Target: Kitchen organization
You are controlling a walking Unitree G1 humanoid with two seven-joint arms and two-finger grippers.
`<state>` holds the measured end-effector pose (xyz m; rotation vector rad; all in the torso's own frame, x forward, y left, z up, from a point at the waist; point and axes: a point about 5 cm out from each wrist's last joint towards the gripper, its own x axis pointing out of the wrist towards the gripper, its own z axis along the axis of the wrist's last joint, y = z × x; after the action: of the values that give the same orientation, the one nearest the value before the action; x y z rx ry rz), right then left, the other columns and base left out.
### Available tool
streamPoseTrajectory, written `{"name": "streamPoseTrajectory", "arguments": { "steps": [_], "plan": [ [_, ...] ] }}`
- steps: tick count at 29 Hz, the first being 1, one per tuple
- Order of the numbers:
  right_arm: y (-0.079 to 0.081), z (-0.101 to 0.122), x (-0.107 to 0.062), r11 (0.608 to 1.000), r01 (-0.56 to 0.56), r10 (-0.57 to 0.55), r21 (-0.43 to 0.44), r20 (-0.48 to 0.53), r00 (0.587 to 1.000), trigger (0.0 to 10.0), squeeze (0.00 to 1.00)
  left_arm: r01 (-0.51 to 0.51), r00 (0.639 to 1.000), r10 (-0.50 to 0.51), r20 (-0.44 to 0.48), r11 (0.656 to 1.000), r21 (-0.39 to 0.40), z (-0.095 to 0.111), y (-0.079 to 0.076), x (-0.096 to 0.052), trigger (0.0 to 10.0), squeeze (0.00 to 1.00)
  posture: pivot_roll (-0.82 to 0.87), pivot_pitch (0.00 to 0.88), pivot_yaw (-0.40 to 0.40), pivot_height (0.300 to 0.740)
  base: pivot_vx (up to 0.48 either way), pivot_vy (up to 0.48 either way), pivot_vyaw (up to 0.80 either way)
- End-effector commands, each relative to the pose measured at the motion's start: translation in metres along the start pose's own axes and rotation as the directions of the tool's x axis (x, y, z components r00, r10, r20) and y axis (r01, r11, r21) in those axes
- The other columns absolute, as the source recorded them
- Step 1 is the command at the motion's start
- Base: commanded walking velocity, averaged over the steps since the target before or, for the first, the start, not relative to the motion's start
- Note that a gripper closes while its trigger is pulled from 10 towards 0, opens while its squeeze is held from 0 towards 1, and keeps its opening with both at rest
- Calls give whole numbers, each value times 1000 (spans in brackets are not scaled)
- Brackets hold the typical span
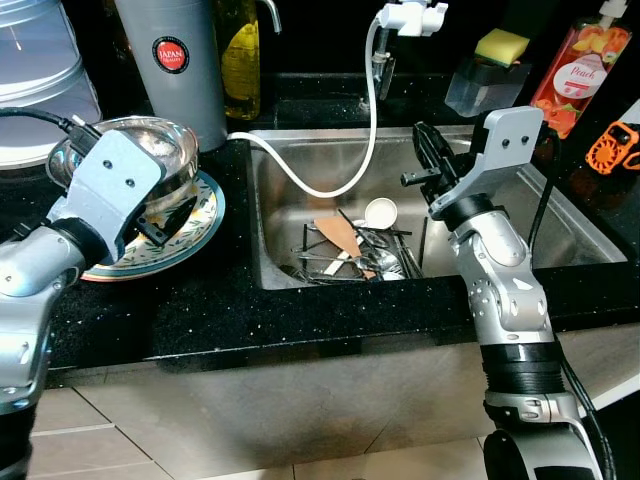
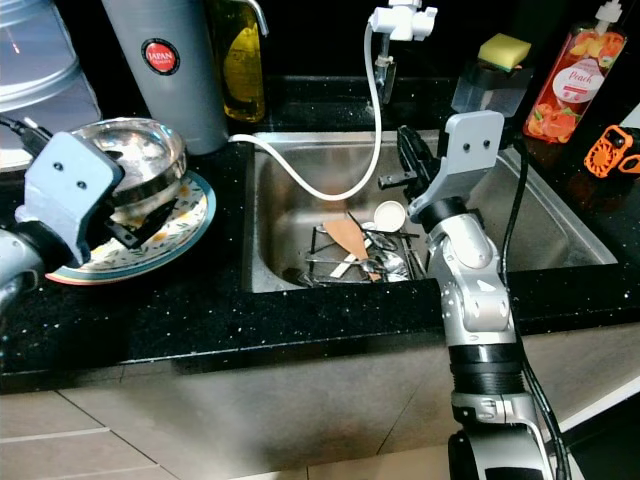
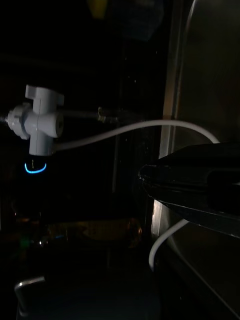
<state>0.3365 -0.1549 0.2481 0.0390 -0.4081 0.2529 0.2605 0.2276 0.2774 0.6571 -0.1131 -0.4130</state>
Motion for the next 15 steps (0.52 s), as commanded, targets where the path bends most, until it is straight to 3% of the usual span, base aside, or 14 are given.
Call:
{"name": "streamPoseTrajectory", "arguments": {
  "steps": [1, 4, 8, 11, 15],
  "plan": [
    [-2, -2, 0, 1000, 8, -8, 8, -4, 1000, 10000, 0, 13, 1000, -13, -21, 1000, 19, 0, 11, -4, 10000, 0, 182, 0, -47, 740, 0, 0, 0],
    [-1, -2, -1, 1000, 13, -13, 9, -4, 1000, 10000, 0, 34, 993, -36, -117, 999, -17, -17, 13, -7, 10000, 0, 176, 0, -39, 740, 0, 0, 0],
    [-2, -3, -2, 1000, 16, -16, 9, -7, 1000, 10000, 0, 56, 986, -65, -157, 996, -63, -28, 12, -9, 10000, 0, 177, 0, -39, 740, 0, 0, 0],
    [-2, -4, -2, 1000, 18, -18, 9, -9, 1000, 10000, 0, 22, 960, -43, -277, 997, -81, -54, 24, -12, 10000, 0, 179, 0, -39, 740, 0, 0, 0],
    [-2, -4, -2, 1000, 18, -18, 10, -8, 1000, 10000, 0, 28, 952, -52, -302, 996, -82, -59, 25, -13, 10000, 0, 179, 0, -39, 740, 0, 0, 0]
  ]
}}
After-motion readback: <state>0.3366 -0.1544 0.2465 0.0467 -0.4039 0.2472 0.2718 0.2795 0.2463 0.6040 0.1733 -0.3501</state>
